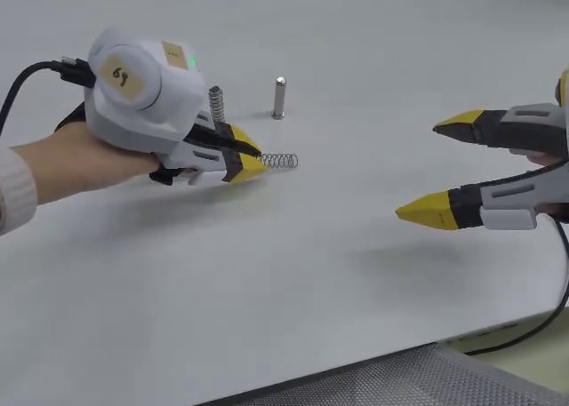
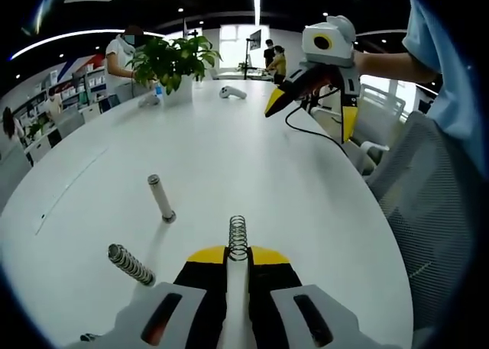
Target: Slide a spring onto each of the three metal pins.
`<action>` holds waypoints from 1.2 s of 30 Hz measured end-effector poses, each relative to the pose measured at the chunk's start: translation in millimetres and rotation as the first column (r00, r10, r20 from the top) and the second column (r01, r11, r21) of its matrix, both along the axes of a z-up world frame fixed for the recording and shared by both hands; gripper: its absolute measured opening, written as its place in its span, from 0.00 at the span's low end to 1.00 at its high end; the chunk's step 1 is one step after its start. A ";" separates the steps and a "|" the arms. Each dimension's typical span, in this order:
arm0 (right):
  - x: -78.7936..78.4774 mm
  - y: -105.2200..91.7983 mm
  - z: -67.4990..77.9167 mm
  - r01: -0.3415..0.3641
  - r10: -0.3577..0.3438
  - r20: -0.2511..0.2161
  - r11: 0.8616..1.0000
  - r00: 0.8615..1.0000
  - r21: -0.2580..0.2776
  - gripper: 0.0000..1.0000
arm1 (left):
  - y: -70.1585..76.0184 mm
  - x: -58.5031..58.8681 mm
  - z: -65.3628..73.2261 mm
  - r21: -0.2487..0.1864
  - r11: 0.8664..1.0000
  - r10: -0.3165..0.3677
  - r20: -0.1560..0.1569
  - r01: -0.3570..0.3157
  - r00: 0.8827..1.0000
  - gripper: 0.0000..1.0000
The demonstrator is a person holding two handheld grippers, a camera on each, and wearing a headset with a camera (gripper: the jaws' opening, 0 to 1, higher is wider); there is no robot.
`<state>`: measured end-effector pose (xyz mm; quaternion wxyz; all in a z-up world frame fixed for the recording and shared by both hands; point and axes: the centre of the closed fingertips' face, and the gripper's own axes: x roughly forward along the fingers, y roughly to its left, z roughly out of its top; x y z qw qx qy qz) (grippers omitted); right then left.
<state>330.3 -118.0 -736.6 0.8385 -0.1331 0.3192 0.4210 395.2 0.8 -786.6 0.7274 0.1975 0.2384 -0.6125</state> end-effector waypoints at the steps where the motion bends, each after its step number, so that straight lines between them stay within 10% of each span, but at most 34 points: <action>1: 0.1 0.4 -0.2 -0.001 0.001 0.000 1.000 1.000 0.000 0.71 | 0.2 -0.2 0.2 -0.001 1.000 0.001 0.000 -0.001 1.000 0.01; 16: 0.2 5.4 -2.5 -0.016 0.016 -0.004 1.000 1.000 0.001 0.70 | 1.5 -7.5 13.6 -0.018 1.000 -0.023 0.020 0.023 1.000 0.01; 36: 1.0 35.4 6.5 -0.152 0.152 0.014 0.988 0.988 -0.004 0.67 | 7.2 -47.9 56.0 -0.073 0.992 -0.094 0.064 0.099 0.993 0.01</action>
